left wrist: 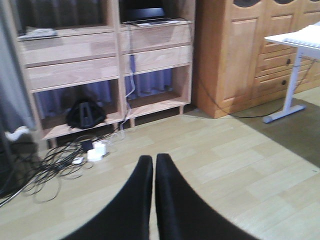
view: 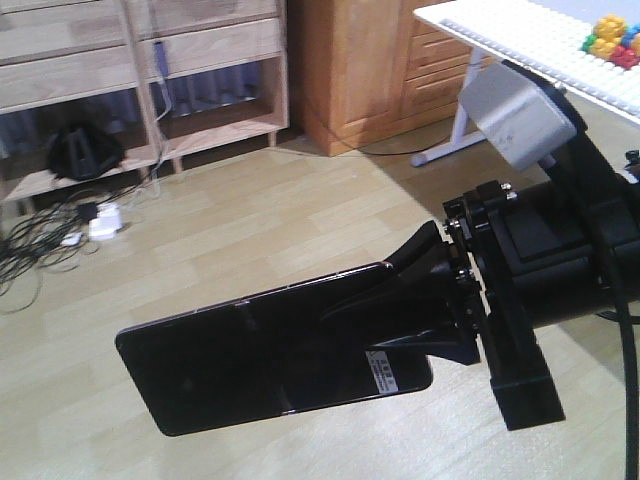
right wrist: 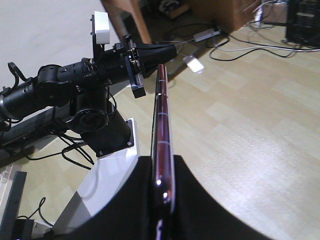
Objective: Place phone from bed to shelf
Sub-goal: 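Drive up to the wooden shelf unit with the laptop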
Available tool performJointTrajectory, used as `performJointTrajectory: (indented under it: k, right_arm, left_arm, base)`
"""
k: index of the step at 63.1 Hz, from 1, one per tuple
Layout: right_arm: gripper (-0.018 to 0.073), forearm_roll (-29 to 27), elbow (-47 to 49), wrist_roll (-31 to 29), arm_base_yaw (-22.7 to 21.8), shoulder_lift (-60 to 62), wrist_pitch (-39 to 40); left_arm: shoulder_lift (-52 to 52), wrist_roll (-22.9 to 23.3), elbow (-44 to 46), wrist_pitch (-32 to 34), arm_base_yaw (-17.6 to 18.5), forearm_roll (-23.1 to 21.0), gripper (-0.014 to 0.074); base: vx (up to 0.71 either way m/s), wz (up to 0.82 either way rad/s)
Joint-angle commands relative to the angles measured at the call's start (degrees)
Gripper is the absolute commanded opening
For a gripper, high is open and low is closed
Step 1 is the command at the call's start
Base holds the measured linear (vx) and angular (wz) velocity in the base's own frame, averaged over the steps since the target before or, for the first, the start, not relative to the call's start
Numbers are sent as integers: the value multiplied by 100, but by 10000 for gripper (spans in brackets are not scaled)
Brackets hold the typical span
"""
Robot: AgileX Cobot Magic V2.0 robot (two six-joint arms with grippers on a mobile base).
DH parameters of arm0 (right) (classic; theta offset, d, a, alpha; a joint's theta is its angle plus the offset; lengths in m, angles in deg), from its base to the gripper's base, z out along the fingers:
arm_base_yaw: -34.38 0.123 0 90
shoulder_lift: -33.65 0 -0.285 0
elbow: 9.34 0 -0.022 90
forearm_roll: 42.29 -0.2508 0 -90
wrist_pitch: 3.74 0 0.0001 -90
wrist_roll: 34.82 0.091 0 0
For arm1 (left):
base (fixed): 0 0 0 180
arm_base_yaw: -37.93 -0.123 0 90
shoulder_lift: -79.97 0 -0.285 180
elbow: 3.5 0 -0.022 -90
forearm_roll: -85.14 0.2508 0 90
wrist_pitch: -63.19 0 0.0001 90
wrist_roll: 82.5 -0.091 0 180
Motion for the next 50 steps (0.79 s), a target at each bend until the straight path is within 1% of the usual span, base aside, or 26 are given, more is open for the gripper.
performJointTrajectory:
  k: [1,22,50]
  right_arm:
    - [-2,-540,156,-12,-4,142,-312]
    - [-2,-540,156,-12,-4,142,-312]
    - [-2,-540,156,-12,-4,142,-312]
  left_arm:
    - [-48,0,-41,399,-2,-53,1]
    - [-48,0,-41,399,-2,-53,1]
    - [-48,0,-41,399,-2,-53,1]
  base:
    - [35,-28]
    - [36,-21]
    - [40,-9]
